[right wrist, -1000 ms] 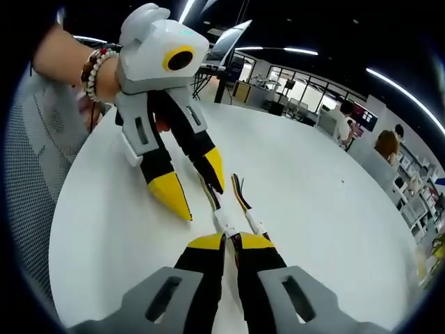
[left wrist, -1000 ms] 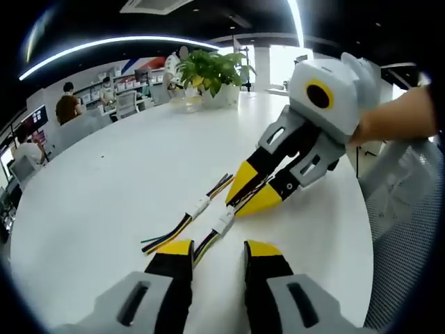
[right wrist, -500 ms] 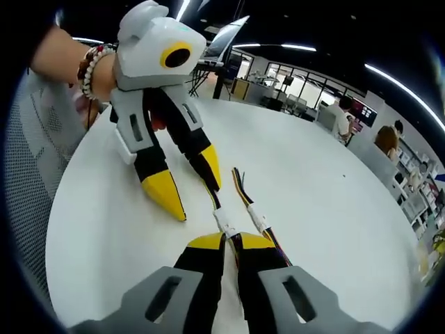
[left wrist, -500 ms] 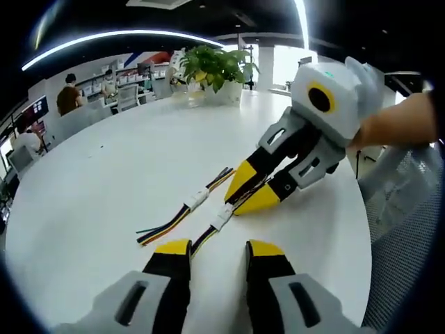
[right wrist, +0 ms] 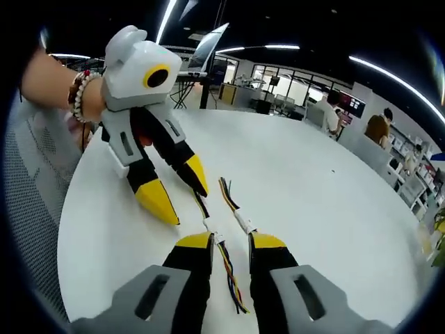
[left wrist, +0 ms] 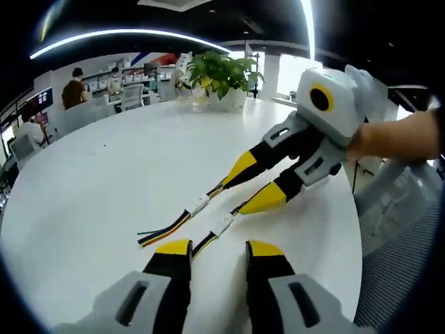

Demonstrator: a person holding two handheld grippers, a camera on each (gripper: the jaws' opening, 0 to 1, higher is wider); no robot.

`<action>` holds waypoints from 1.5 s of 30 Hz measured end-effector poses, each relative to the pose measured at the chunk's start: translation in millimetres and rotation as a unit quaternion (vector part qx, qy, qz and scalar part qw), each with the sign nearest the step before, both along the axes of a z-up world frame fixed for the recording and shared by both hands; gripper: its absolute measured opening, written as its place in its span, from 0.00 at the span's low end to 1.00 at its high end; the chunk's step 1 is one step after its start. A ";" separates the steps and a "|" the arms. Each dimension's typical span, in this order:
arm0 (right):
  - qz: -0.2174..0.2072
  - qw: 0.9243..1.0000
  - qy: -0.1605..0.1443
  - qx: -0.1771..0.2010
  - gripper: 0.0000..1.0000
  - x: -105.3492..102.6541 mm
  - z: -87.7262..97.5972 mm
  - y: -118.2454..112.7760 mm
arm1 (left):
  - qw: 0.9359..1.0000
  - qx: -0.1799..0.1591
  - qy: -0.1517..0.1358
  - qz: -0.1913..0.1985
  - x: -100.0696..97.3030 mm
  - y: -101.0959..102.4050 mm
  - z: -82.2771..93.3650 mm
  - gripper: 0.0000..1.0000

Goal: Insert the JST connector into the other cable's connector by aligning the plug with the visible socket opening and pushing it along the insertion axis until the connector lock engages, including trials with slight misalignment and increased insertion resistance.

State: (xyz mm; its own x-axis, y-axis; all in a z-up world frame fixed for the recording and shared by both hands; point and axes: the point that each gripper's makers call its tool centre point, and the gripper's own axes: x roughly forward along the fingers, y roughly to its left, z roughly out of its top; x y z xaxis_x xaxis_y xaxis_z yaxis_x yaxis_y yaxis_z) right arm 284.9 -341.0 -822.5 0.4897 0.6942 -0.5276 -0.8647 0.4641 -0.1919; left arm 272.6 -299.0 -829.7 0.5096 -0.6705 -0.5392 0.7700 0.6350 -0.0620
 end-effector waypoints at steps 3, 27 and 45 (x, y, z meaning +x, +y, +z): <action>-0.027 0.999 -0.013 0.024 0.28 5.9 18.4 -5.1 | 1.000 -0.010 0.007 0.013 0.0 2.3 11.1 0.23; -0.204 0.953 -0.044 0.220 0.73 -18.1 155.9 -80.1 | 0.977 -0.124 -0.113 0.130 -0.7 42.5 155.0 0.81; -0.305 0.940 -0.021 0.152 0.67 -119.5 125.7 -147.5 | 0.951 -0.095 -0.121 0.268 -116.4 152.4 153.1 0.84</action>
